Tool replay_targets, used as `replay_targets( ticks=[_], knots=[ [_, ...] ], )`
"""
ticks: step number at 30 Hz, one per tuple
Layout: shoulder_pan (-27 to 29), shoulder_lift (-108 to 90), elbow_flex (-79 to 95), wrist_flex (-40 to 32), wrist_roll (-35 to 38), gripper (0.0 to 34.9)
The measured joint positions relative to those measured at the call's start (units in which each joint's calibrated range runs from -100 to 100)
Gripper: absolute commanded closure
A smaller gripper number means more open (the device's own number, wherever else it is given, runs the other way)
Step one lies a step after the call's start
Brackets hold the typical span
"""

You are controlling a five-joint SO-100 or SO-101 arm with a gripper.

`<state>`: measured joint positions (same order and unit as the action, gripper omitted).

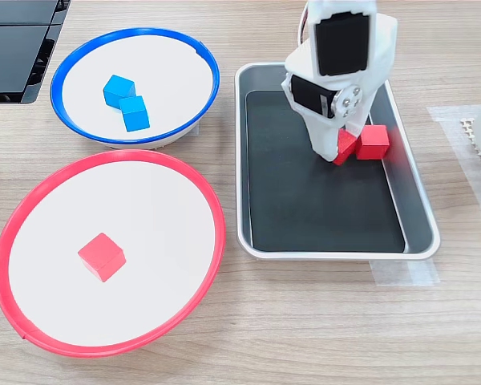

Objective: Move six blocks from tray to matching dishes

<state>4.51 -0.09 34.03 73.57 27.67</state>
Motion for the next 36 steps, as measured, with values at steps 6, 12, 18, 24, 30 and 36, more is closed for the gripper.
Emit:
replay_targets(
  ticks=[6, 12, 18, 24, 30, 36],
  knots=[
    [-7.3, 2.0, -22.1, 13.7, -5.9, 34.8],
    [-14.5, 11.1, -46.8, 8.6, -17.7, 34.7],
    [-19.7, 22.8, -49.7, -12.6, -20.6, 16.8],
    [-19.6, 20.5, -45.3, -11.7, -19.3, 34.6],
    [-10.1, 4.3, -31.0, 4.2, -15.4, 34.7],
    [8.8, -7.9, -13.2, 9.1, -4.9, 23.5]
  ],
)
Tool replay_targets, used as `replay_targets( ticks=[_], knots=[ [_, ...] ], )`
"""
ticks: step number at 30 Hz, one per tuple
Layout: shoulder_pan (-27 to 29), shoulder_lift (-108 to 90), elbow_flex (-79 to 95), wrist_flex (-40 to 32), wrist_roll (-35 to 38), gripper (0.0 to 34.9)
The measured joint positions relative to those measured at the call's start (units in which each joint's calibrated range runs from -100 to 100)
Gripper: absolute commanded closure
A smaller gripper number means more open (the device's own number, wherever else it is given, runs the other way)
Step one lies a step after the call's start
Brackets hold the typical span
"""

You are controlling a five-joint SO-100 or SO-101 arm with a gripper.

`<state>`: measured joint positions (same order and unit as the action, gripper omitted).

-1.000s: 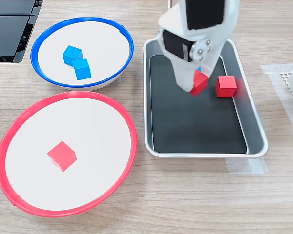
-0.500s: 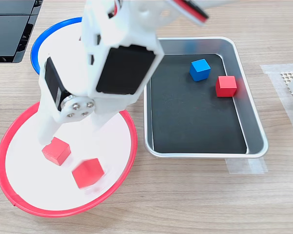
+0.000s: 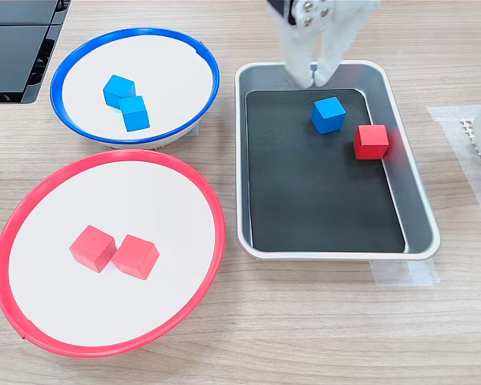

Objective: Move six blocks from tray to matching dishes

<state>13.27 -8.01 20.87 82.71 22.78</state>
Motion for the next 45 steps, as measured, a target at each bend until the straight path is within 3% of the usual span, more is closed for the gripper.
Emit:
replay_targets(
  ticks=[2, 5, 10, 21, 25, 26, 28, 32, 34, 36, 38, 41, 44, 45],
  knots=[
    [4.6, -1.8, 3.5, -0.4, 3.2, 18.5],
    [7.3, -2.6, 7.0, -3.6, 6.2, 16.0],
    [8.9, -2.7, 11.0, -6.7, 6.8, 15.9],
    [6.6, -2.5, 20.8, -16.0, 7.6, 17.6],
    [6.7, -1.4, 21.1, -17.9, 7.6, 20.9],
    [6.7, -1.0, 21.1, -17.9, 7.6, 23.2],
    [6.7, 0.3, 21.1, -18.4, 7.7, 34.6],
    [6.7, 1.8, 20.2, -17.9, 8.0, 34.8],
    [6.3, 2.9, 17.1, -14.6, 7.7, 34.9],
    [4.1, 6.1, 1.9, -3.8, 4.2, 34.9],
    [3.4, 10.0, -10.0, 1.6, 0.4, 34.9],
    [2.6, 19.9, -33.0, 0.1, -8.8, 34.9],
    [1.5, 25.8, -42.4, -5.5, -13.0, 34.3],
    [1.0, 29.3, -44.6, -9.4, -13.9, 26.3]
  ],
)
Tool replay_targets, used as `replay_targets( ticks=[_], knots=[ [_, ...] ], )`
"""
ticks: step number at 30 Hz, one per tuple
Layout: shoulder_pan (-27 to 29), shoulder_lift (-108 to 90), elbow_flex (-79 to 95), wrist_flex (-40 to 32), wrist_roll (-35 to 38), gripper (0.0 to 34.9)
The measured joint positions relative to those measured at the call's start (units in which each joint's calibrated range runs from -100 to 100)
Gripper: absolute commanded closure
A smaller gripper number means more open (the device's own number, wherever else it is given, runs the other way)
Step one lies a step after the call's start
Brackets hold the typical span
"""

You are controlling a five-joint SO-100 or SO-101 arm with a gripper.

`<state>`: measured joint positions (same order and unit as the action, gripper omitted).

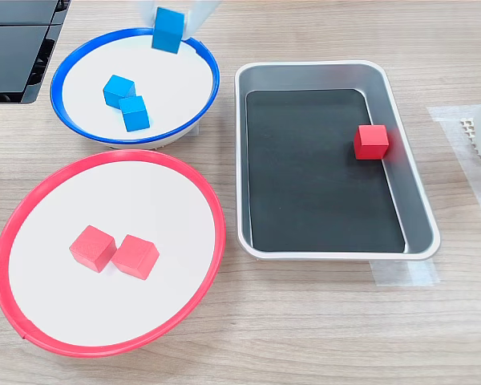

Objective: Move six blocks from tray to matching dishes

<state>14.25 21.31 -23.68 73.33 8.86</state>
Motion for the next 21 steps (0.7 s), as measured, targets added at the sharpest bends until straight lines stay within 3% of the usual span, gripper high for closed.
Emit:
replay_targets(
  ticks=[2, 5, 9, 10, 11, 15, 18, 21],
  knots=[
    [-0.2, 2.0, -0.1, -3.1, -0.1, 17.4],
    [-0.1, 2.1, 2.2, -6.1, 0.2, 16.6],
    [-0.1, 1.0, 6.8, -7.4, 1.1, 23.5],
    [-0.1, 0.4, 7.8, -7.4, 1.3, 32.4],
    [-0.1, -0.8, 9.3, -7.4, 1.8, 34.6],
    [0.5, -9.1, 20.1, -5.7, 5.1, 34.7],
    [0.9, -20.1, 33.2, 1.7, 14.0, 34.7],
    [0.0, -31.1, 47.7, 4.3, 24.4, 34.5]
  ],
)
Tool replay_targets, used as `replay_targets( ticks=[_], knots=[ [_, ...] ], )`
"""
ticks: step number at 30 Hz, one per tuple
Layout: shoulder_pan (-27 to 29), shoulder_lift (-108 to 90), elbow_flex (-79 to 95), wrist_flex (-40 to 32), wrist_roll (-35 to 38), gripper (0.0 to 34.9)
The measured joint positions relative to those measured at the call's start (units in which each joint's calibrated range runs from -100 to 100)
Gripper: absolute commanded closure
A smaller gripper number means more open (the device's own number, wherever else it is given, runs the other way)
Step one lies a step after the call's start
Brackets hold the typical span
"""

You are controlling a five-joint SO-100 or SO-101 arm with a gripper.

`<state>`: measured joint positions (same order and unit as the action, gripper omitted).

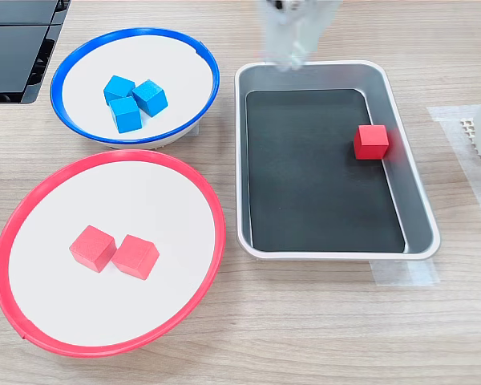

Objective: Move six blocks from tray to matching dishes

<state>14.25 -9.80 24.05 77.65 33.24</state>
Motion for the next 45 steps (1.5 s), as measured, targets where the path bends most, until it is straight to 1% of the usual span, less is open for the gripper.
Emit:
replay_targets(
  ticks=[1, 2, 3, 4, 6, 7, 9, 12, 16, 18, 22, 28, 31, 35, 36, 37, 38, 42, 43, 45],
  knots=[
    [-0.4, -1.4, 2.0, -0.1, 1.4, 32.5],
    [-0.9, -3.8, 5.0, -0.7, 3.5, 29.9],
    [-2.0, -8.1, 10.6, -0.9, 6.8, 25.3],
    [-2.5, -9.5, 12.5, -1.5, 7.8, 23.1],
    [-4.2, -12.5, 17.2, -2.8, 9.8, 17.6],
    [-5.4, -16.3, 22.8, -4.7, 11.9, 16.8],
    [-6.1, -19.9, 27.7, -5.7, 13.6, 16.2],
    [-7.8, -23.4, 33.0, -7.3, 15.2, 16.0],
    [-7.3, -25.1, 36.9, -8.4, 17.0, 15.9],
    [-7.3, -25.2, 37.3, -8.4, 18.0, 16.4],
    [-5.0, -24.9, 37.3, -8.6, 19.6, 16.4],
    [-1.9, -23.5, 37.3, -9.7, 21.3, 17.8],
    [-1.7, -23.2, 38.2, -11.3, 21.4, 18.7],
    [-1.7, -22.4, 41.8, -15.7, 21.8, 20.6],
    [-1.7, -21.6, 43.2, -17.9, 22.0, 23.2],
    [-1.7, -21.4, 43.4, -18.6, 22.1, 32.1],
    [-1.7, -21.1, 43.7, -19.2, 22.2, 34.6],
    [-3.3, -19.1, 43.5, -20.6, 22.2, 34.8],
    [-6.0, -17.6, 38.8, -17.3, 19.6, 34.8],
    [-7.3, -15.4, 36.2, -14.4, 18.4, 34.8]
  ],
)
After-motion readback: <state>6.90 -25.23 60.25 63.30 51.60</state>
